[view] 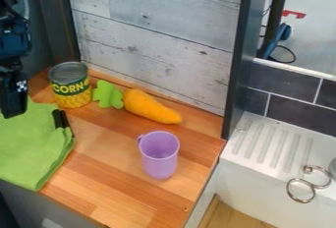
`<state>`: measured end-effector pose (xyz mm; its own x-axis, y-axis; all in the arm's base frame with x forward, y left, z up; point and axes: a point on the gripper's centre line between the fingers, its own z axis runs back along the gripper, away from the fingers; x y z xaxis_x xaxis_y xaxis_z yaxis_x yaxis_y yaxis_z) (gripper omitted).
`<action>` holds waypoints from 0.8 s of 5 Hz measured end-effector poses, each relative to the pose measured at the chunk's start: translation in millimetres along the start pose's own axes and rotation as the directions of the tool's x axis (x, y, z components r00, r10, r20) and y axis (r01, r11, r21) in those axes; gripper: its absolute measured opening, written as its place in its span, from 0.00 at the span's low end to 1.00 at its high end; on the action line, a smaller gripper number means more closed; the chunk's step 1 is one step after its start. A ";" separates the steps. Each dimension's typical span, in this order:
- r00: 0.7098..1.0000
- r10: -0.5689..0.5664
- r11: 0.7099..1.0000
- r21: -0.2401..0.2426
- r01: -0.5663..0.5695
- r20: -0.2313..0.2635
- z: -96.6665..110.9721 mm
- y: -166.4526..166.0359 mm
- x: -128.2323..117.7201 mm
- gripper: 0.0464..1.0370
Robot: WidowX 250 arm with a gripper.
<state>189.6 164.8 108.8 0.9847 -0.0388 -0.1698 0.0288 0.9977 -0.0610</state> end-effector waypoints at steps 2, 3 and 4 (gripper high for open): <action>1.000 0.024 1.000 0.003 -0.024 0.017 -19.6 -24.4 13.2 0.96; 0.988 0.124 0.989 0.070 -0.131 0.093 -14.7 -53.7 25.5 0.96; 0.946 0.234 0.971 -0.006 -0.239 0.226 -4.4 -81.4 40.1 0.96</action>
<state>225.9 81.8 102.7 0.9768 0.2090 0.0476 -0.2081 0.9778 -0.0242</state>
